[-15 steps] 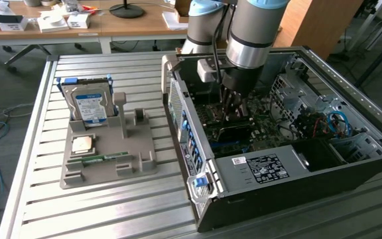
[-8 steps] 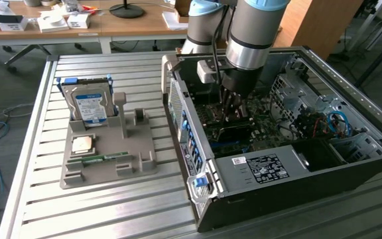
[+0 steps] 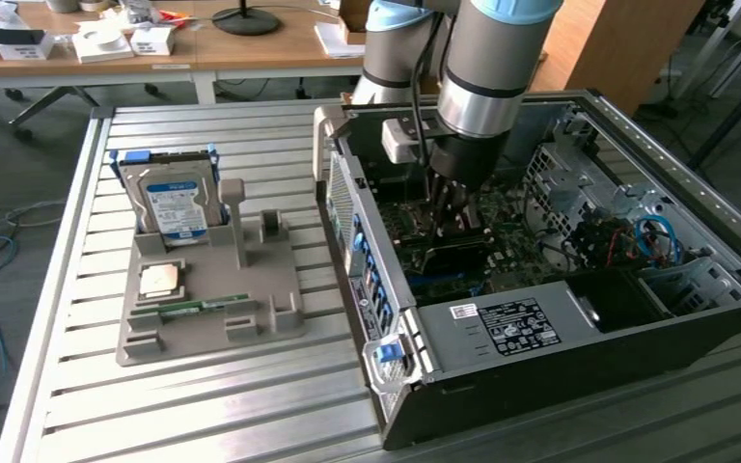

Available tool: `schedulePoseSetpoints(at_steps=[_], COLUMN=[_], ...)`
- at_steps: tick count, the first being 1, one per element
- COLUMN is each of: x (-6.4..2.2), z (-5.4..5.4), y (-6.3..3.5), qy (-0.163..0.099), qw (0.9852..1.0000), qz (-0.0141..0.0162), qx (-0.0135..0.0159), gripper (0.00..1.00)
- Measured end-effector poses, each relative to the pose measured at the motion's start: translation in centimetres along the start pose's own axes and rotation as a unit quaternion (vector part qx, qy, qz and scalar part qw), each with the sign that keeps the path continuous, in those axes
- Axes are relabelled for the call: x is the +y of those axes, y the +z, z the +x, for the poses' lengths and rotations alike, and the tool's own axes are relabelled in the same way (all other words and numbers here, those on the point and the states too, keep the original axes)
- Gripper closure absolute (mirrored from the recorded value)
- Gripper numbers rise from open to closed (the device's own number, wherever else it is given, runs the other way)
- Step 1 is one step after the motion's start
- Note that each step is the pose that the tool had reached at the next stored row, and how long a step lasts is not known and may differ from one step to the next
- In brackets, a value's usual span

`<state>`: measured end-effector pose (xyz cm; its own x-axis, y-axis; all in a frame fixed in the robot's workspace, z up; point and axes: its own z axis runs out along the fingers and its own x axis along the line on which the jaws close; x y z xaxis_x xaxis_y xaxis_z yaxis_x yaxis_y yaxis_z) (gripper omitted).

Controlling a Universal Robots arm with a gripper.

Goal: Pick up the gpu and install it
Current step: 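Press down on the gpu until it lock into place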

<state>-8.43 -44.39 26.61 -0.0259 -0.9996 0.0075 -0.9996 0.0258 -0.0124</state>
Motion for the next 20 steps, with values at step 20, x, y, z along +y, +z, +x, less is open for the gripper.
schedulePoseSetpoints(at_steps=[20], x=[0.00], z=[0.00], y=[0.12], qy=[0.000], qw=[1.0000], qz=[0.0001], qx=[-0.0001], gripper=[0.89])
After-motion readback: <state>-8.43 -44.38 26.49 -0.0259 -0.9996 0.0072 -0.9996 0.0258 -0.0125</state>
